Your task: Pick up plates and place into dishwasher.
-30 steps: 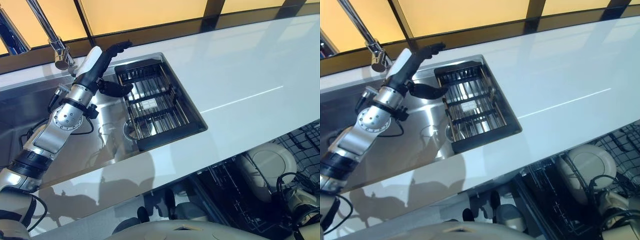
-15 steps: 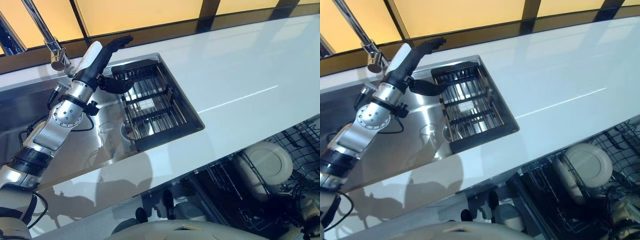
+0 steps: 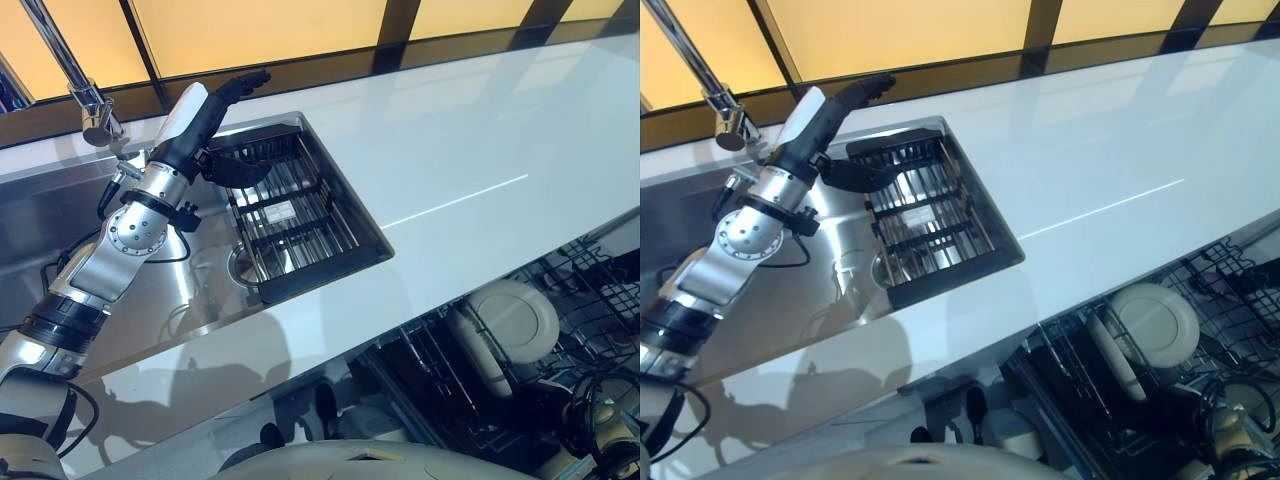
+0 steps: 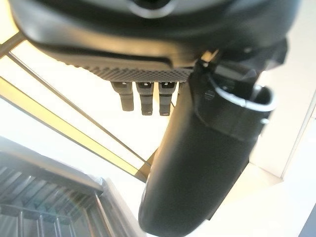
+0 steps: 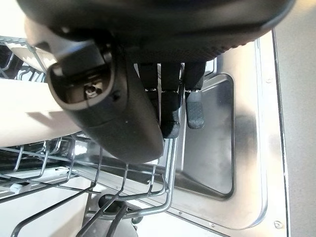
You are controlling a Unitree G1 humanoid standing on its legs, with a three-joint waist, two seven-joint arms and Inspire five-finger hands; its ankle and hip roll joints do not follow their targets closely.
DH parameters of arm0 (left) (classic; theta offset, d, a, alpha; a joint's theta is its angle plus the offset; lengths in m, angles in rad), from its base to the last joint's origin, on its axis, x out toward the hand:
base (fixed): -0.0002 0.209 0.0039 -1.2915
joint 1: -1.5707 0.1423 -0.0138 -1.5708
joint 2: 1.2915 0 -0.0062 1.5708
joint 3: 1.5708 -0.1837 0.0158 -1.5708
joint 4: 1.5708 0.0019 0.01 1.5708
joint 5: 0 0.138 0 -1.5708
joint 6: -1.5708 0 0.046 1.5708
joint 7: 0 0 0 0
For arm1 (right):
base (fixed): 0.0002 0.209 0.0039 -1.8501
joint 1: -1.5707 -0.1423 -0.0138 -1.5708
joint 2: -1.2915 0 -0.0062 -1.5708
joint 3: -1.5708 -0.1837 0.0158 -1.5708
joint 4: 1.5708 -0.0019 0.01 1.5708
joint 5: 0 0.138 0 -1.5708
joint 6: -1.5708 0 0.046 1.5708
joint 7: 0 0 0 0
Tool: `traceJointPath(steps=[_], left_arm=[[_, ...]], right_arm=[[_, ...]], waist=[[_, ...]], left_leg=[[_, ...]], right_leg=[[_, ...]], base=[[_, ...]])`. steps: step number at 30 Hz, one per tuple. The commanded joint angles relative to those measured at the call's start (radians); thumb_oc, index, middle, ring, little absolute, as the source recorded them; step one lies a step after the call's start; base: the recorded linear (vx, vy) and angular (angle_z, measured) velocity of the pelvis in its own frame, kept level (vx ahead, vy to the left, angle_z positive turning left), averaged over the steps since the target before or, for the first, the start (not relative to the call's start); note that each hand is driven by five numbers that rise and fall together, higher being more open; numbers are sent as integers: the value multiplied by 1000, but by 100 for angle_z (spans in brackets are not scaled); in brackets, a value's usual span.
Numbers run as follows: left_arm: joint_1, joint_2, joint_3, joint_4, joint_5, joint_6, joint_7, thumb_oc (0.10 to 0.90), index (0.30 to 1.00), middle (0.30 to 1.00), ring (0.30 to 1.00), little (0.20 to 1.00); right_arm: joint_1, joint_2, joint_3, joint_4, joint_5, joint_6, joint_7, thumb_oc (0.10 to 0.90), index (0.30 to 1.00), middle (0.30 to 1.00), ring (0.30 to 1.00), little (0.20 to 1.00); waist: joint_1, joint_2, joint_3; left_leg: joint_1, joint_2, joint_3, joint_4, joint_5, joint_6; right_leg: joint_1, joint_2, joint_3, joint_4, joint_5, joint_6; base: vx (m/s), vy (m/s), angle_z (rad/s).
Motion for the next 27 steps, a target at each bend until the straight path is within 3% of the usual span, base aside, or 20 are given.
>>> traceJointPath(steps=[1,16,27], left_arm=[[-148,-37,24,2,12,-79,36,800,900,900,900,900],[-153,-39,16,-14,-9,-53,30,800,900,900,900,900],[-134,-41,13,6,3,-70,44,800,900,900,900,900]], right_arm=[[4,100,23,64,157,-45,-8,100,300,300,300,200],[-128,104,35,-50,328,-58,-148,100,300,300,300,200],[-209,18,6,-259,400,-52,-230,100,300,300,300,200]], waist=[[-12,76,-63],[31,97,-70],[38,98,-72]], left_leg=[[-24,28,22,36,-59,-10],[-15,25,-5,29,-57,-11],[-17,22,-4,27,-55,-12]], right_leg=[[1,-34,-2,24,-54,132],[21,-46,-32,18,-57,127],[21,-50,-37,16,-56,126]], base=[[6,-4,3],[11,-5,3],[3,0,1]])
